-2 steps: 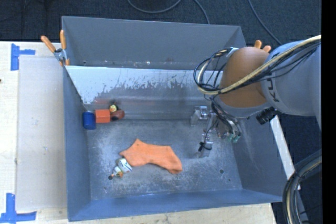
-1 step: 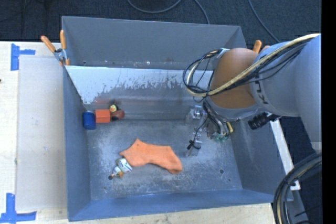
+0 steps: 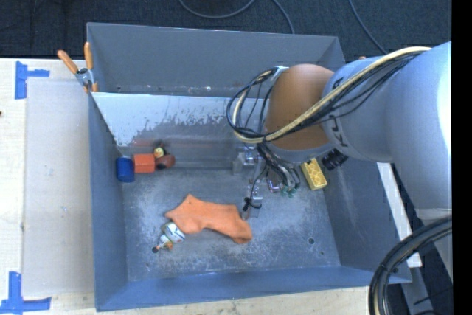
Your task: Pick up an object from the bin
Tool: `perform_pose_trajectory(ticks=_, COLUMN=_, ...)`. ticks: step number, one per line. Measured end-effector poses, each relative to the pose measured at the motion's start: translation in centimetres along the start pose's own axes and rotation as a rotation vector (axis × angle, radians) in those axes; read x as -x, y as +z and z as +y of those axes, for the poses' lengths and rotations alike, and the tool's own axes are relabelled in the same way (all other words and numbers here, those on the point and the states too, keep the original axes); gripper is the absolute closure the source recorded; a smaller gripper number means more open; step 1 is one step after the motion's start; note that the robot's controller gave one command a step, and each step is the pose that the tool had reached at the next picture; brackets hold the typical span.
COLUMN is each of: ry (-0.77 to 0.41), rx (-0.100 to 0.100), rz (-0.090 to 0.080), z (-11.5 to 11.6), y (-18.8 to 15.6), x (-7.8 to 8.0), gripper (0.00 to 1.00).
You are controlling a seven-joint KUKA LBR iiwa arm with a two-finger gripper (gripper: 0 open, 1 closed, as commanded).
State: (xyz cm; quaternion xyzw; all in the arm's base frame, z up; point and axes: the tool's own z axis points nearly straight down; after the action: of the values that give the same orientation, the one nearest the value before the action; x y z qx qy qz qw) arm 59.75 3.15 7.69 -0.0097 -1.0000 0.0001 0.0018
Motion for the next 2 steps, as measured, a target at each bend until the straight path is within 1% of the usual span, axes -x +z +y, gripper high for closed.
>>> perform_pose_trajectory(ticks=1, ry=0.006, rx=0.006, rz=0.0, z=2.0, y=0.0, x=-3.5, gripper=0.0)
perform_pose_trajectory(ticks=2, ry=-0.055, rx=0.0, rz=0.003, z=2.6, y=0.3, x=-6.2, gripper=0.0)
